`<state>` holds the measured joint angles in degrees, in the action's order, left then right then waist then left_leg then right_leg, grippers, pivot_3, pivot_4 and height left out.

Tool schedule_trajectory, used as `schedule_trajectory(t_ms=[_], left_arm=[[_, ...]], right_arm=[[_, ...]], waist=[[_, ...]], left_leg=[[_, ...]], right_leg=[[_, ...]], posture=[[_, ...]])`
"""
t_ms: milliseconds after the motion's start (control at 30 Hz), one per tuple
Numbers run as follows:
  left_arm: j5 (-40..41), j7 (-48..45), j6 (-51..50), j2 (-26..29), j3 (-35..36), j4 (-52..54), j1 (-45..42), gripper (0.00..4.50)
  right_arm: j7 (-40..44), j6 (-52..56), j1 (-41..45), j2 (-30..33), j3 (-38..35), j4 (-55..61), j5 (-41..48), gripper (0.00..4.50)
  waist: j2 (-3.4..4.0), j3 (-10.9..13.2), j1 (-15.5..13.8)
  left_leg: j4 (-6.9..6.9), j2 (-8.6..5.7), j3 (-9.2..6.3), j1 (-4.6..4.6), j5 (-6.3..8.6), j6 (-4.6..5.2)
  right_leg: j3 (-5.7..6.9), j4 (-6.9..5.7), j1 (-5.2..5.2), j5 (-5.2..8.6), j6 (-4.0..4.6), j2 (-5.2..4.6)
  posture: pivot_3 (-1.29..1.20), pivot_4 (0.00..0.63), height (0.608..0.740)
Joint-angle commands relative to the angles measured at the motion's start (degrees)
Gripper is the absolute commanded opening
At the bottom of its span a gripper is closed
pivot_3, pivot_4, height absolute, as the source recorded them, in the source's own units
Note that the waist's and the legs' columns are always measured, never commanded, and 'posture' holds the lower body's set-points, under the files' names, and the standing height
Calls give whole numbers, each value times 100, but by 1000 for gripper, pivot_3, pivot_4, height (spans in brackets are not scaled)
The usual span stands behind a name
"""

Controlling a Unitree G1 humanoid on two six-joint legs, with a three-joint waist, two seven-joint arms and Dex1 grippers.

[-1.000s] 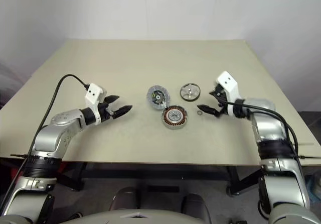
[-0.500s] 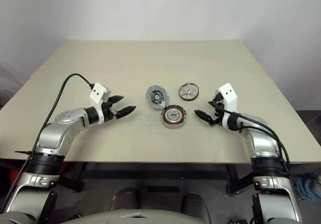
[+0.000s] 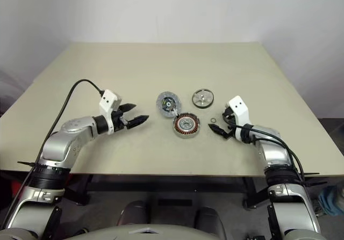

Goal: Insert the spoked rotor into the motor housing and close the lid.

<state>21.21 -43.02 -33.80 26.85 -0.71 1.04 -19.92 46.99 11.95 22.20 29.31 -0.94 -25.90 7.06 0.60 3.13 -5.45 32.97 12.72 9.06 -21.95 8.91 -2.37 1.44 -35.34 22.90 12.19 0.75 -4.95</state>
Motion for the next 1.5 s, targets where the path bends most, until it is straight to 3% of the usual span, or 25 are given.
schedule_trajectory(t_ms=[33,333,433,700,933,1033,1200,1500], left_arm=[[217,-194,-234,104,-8,363,11,4500],[354,-592,-625,394,-144,472,67,4500],[320,-602,-620,392,-172,434,34,4500],[298,-544,-620,344,-201,407,6,4500],[277,-488,-609,334,-205,447,30,4500],[275,-463,-610,337,-201,460,36,4500],[281,-427,-612,334,-184,467,49,4500],[279,-404,-599,317,-192,436,24,4500]], right_arm=[[-29,-170,94,-5,67,-62,-73,4487],[-116,-240,86,-63,104,-155,-90,4487],[-79,-212,88,-63,118,-158,-73,3928],[9,-73,83,-52,162,5,-20,1221],[-11,-34,140,-79,172,-54,-22,1221],[-17,-22,156,-80,164,-65,-23,738],[16,174,268,-81,33,136,167,689],[121,902,440,-86,-12,1417,617,689]], waist=[[0,0,2],[0,0,11],[0,0,12],[0,0,6],[0,0,10],[0,0,13],[0,0,14],[1,1,9]], left_leg=[[0,0,0,1,0,0],[0,0,1,12,0,0],[0,0,1,19,0,0],[0,-2,0,29,0,0],[0,-2,-1,29,0,0],[0,-2,-1,29,0,0],[-2,-1,0,29,0,0],[-26,-1,4,23,-2,-3]], right_leg=[[0,0,-1,0,0,0],[-1,-1,-8,18,-30,1],[-2,-1,-15,19,-32,0],[-2,2,-24,22,-38,-1],[-2,11,-28,23,-39,-1],[-2,12,-26,23,-39,0],[-2,12,-24,22,-39,0],[-2,12,-7,14,-25,1]], posture=[[0,0,740],[0,0,740],[0,0,740],[0,0,740],[0,0,740],[0,0,740],[0,0,740],[0,0,740]])
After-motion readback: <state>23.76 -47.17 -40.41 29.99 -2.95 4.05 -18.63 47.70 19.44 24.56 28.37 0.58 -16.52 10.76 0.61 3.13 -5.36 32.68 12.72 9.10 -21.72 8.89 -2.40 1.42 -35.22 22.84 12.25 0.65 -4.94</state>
